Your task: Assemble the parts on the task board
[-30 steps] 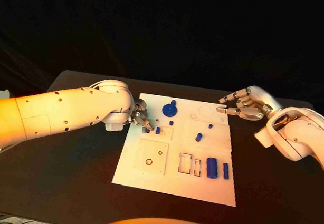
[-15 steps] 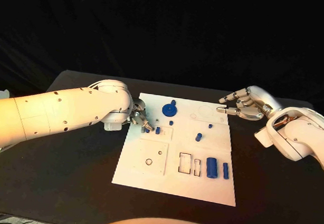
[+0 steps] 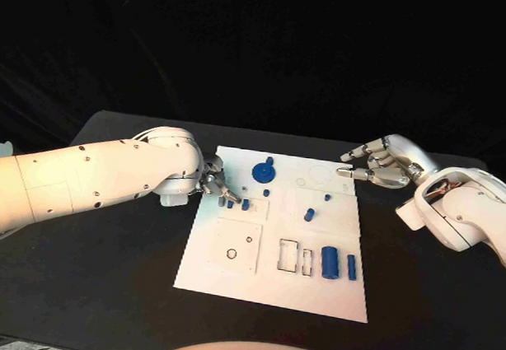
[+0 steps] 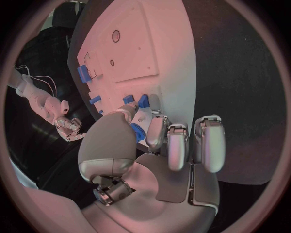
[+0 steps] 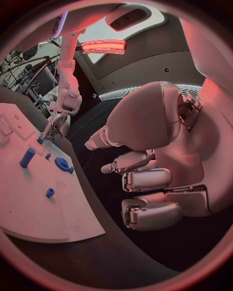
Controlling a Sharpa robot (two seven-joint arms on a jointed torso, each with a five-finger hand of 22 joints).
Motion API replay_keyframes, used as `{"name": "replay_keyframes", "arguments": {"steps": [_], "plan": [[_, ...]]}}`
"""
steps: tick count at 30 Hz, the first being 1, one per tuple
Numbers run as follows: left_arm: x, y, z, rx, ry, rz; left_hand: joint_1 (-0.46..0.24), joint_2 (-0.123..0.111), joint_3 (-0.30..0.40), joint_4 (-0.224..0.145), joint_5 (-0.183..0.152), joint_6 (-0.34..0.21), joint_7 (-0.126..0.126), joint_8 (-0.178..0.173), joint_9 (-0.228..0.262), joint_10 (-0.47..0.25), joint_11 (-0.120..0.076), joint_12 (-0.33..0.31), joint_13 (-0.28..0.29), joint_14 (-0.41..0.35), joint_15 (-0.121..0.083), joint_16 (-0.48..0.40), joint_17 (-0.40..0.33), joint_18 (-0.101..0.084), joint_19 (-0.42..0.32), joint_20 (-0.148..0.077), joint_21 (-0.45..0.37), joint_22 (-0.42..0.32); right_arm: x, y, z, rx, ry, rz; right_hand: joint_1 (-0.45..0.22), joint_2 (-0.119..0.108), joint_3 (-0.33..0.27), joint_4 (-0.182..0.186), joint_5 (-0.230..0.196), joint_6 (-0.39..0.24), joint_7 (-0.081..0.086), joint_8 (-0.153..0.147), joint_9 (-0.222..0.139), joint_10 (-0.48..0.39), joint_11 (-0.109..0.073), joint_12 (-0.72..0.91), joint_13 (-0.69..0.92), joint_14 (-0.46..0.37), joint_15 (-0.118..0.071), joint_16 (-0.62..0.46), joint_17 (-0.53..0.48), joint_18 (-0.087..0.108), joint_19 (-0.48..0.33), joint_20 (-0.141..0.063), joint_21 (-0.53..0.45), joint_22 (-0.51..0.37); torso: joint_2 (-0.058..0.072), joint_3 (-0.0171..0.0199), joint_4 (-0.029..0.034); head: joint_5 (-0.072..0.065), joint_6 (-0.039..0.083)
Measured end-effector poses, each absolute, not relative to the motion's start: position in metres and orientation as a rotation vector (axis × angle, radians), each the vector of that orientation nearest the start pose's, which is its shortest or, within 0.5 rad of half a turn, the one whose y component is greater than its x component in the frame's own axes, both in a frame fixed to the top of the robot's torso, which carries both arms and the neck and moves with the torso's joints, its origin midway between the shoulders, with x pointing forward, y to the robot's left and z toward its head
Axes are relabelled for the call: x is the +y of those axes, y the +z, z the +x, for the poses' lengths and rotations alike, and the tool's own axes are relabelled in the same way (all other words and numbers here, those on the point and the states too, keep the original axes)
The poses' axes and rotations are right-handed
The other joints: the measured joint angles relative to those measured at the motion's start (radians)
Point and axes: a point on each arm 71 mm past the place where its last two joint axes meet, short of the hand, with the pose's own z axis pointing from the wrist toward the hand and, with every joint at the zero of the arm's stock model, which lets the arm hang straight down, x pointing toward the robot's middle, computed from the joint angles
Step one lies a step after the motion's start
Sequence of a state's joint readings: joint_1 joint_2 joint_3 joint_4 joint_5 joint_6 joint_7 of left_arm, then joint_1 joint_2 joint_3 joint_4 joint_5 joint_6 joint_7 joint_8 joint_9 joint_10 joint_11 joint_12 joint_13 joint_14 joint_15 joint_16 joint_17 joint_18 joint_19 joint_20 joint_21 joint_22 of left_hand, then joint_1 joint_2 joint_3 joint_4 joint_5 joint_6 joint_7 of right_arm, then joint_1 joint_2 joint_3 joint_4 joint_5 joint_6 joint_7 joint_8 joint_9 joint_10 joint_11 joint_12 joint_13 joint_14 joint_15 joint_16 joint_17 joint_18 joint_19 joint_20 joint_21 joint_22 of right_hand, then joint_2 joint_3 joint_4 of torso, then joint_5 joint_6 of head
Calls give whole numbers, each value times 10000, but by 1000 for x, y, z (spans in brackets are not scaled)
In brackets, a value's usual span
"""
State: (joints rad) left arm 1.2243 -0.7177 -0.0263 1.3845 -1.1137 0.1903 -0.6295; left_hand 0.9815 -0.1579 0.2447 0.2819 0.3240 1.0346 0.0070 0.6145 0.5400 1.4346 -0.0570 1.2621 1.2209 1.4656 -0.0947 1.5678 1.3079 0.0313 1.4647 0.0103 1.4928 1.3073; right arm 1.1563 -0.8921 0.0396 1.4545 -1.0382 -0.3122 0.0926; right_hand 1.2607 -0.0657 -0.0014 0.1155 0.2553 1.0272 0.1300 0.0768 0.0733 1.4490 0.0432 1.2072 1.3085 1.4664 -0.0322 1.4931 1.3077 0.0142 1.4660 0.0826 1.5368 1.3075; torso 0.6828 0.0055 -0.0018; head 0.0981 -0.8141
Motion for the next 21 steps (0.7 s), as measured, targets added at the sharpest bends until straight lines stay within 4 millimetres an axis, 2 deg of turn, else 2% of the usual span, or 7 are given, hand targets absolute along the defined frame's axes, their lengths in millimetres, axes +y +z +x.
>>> {"name": "replay_keyframes", "arguments": {"steps": [8, 10, 11, 13, 15, 18, 21], "plan": [[212, -217, 506, 22859, -3553, -3705, 297, 198, -1087, 79, 0, -689, 320, -234, -337, -1309, 247, -2309, -2327, 0, 0, 0, -1, 174, 0, 0, -1555, 4, -245, -179, 499, 16488, 9046, 2313, 0, 0, 0, 0, 0, 0, 0, 0, 0, 0, 0, -40, 1, 0, 0, 0, -1, -1, 0, 0, 0, -1, -1, 5, 3, -22, -8], [213, -216, 506, 22706, -4004, -4168, 442, 281, -1344, 86, 0, -952, 432, -354, -452, -2047, 349, -3519, -3516, 8, 74, -92, -1, 444, -148, 108, -2360, -278, -245, -179, 499, 16488, 9040, 2316, 0, 0, 0, 0, 0, 0, 0, 0, 0, 0, 0, -40, 1, 0, 0, 0, -1, 0, 0, 0, 0, -1, -5, 10, 7, -21, -9], [213, -215, 506, 22630, -4221, -4346, 542, 308, -1473, 88, 0, -1150, 520, -440, -526, -2489, 433, -4156, -4100, 1, 152, -373, -2, 548, -388, 163, -3019, -808, -245, -179, 499, 16488, 9039, 2317, 0, 0, 0, 0, 0, 0, 0, 0, 0, 0, 0, -41, 1, 0, 0, 0, -1, -1, 0, 0, 0, -1, -5, 12, 7, -21, -9], [213, -213, 507, 22381, -4831, -4756, 673, 356, -1775, 110, 7, -1648, 766, -642, -695, -3246, 679, -4951, -4741, -53, 372, -1739, -136, 990, -1327, 331, -5338, -2717, -245, -179, 499, 16488, 9036, 2318, 0, 0, 0, 0, 0, 0, 0, 0, 0, 0, 0, -40, 0, 0, 0, 0, -1, -1, 0, 0, 0, -1, -5, 12, 7, -20, -9], [212, -211, 508, 22052, -5355, -5025, 853, 330, -2123, 121, -48, -2025, 980, -768, -832, -3727, 892, -5349, -5089, -661, 569, -3425, -1420, 1386, -2229, 500, -7608, -4514, -246, -179, 499, 16488, 9035, 2318, 0, 0, 0, 0, 0, 0, 0, 0, 0, 0, 0, -40, 1, 0, 0, 0, -1, 0, 0, 0, 0, -1, -5, 12, 7, -19, -1], [210, -207, 512, 21308, -6038, -5104, 1477, 279, -2484, 51, -471, -2356, 1166, -802, -1008, -4060, 1090, -5609, -5429, -1125, 719, -4742, -2589, 1402, -2467, 654, -8719, -5390, -246, -179, 499, 16487, 9028, 2321, 0, 0, 0, 0, 0, 0, 0, 0, 0, 0, 0, -40, 1, 0, 0, 0, -2, 0, 0, 0, 0, -2, -6, 12, 7, -29, 19], [205, -201, 516, 20523, -6500, -4756, 2803, 393, -2366, -227, -541, -2555, 1364, -931, -1253, -4554, 1215, -6087, -5932, -1600, 849, -5959, -3715, 1401, -2464, 765, -9359, -5908, -246, -179, 499, 16486, 9021, 2324, 0, 0, 1, 0, 0, 0, 0, 0, 0, 0, 0, -40, 1, 0, 0, 0, -2, -1, 0, 0, 0, -2, -6, 10, 6, -59, 39]]}}
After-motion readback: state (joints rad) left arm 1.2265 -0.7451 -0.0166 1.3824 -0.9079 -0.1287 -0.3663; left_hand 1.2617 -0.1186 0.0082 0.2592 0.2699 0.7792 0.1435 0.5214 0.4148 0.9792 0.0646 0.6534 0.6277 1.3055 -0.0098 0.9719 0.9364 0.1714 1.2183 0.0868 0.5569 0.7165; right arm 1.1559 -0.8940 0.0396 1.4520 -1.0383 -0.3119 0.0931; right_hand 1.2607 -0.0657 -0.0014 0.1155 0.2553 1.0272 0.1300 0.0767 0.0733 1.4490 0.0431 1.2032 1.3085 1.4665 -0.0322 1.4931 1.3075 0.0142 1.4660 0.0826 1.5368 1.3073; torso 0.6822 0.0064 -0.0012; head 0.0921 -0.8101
